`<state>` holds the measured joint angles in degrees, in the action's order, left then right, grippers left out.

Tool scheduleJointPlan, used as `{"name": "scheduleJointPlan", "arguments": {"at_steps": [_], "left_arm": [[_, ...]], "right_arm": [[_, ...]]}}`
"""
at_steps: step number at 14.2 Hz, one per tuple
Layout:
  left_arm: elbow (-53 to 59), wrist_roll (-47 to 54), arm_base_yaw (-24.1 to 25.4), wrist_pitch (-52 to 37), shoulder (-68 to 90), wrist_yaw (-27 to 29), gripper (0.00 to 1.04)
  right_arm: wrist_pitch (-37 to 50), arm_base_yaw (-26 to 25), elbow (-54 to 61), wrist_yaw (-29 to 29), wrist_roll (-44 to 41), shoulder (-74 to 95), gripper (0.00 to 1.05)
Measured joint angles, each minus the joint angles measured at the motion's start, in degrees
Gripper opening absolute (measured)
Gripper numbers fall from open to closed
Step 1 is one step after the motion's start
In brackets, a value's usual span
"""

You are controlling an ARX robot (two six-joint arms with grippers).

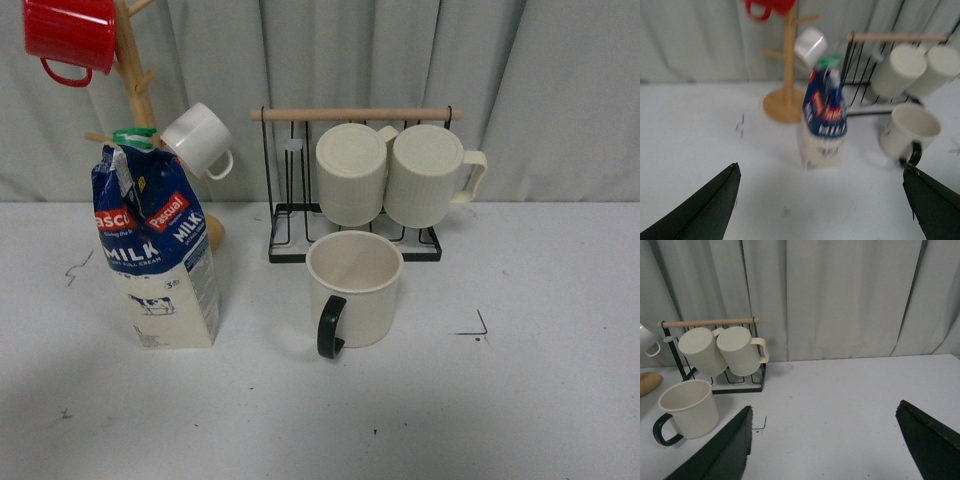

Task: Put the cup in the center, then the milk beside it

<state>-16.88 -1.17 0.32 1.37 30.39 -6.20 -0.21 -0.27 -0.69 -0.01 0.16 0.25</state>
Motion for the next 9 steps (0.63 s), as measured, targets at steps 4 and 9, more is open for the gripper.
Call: {"name": "scheduleJointPlan", "arguments": {"at_steps": [4, 9], "left_arm": [[-15.23, 4.68, -3.3, -21.09, 34.67, -0.76, 0.98], [-29.99, 10.01, -1.18, -21.44, 60.65, -0.5, 0.98]], "right_arm": [[0.02, 0.0, 0.0, 0.0, 0.0, 0.0, 0.98], [0.0, 0.0, 0.0, 0.02, 0.0, 0.0, 0.98]]}}
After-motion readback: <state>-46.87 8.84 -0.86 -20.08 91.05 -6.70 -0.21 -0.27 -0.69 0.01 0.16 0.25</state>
